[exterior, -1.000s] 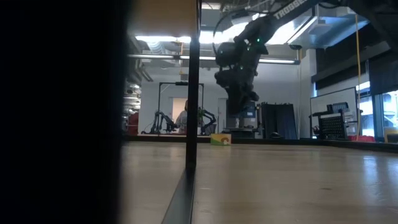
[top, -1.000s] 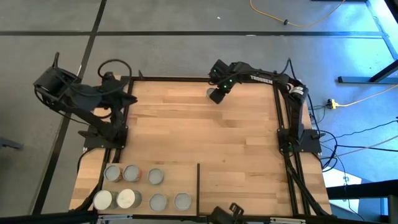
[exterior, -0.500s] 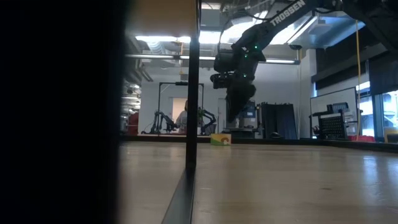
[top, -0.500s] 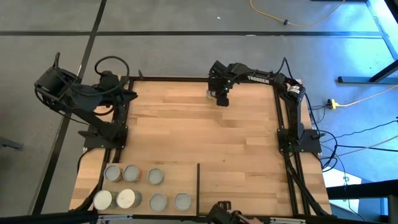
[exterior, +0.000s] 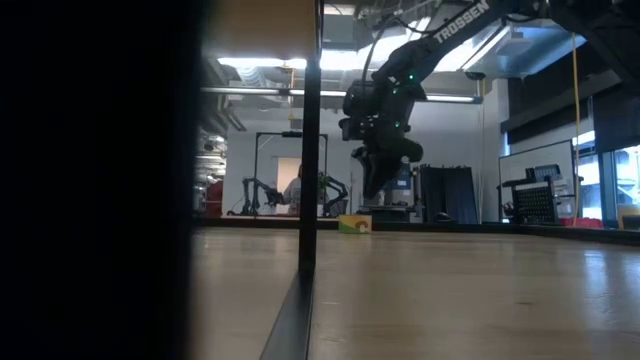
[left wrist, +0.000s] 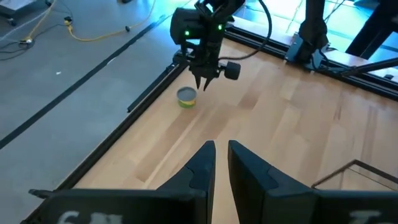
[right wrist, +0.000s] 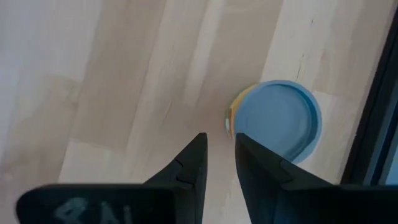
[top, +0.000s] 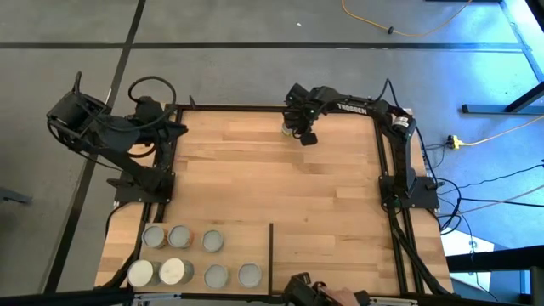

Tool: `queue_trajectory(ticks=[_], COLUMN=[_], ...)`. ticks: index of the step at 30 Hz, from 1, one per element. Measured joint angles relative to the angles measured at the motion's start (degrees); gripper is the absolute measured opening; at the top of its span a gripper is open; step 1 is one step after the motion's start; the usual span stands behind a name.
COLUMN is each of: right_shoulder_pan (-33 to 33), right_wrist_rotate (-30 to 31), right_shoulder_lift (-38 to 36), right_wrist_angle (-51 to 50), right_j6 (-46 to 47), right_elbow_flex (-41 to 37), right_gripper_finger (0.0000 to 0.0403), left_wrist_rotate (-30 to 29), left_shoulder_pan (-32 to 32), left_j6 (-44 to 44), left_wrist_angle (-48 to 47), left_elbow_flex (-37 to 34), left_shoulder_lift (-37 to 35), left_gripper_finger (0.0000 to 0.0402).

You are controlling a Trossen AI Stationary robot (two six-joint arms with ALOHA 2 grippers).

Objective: Pick and place cans onto a shelf
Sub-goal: Return to Home Position

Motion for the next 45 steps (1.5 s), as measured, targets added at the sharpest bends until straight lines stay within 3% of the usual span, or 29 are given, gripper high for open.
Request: queue_trajectory(ticks=[10,45], right_shoulder_pan=[-0.04,-1.22], right_wrist_rotate=[3.40,2.97], right_shoulder_lift=[4.98,6.42], right_wrist_angle=[1.81,5.53], right_j6=[0.16,-1.31], right_elbow_flex=[-0.02,0.42], right_gripper_finger=[0.0085,0.0072], left_wrist_rotate=[-1.12,-1.27], left_shoulder_pan=[0.00,0.00], left_j6=[-0.16,-0.66], left_wrist_angle=[0.00,0.04], left_elbow_flex=[0.00,0.00], left_shoulder_lift=[-0.02,-0.01], left_gripper_finger=[0.0037,0.0037])
